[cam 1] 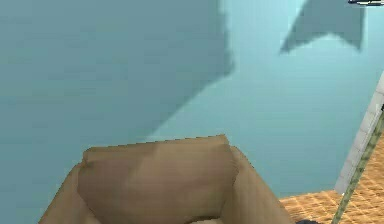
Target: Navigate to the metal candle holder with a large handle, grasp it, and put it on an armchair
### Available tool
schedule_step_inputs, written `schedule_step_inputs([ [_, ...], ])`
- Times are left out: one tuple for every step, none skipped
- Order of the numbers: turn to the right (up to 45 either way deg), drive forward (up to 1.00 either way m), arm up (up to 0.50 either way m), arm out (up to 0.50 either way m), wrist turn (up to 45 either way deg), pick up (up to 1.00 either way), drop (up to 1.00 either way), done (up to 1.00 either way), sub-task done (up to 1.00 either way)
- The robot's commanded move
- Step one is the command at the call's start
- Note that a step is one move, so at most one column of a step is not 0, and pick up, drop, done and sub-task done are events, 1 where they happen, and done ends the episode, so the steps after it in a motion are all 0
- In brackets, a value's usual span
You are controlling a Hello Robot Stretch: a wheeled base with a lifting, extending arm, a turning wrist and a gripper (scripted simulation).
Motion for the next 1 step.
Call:
schedule_step_inputs([
  [-12.0,0.00,0.00,0.00,0.0,0.00,0.00,0.00,0.00],
])
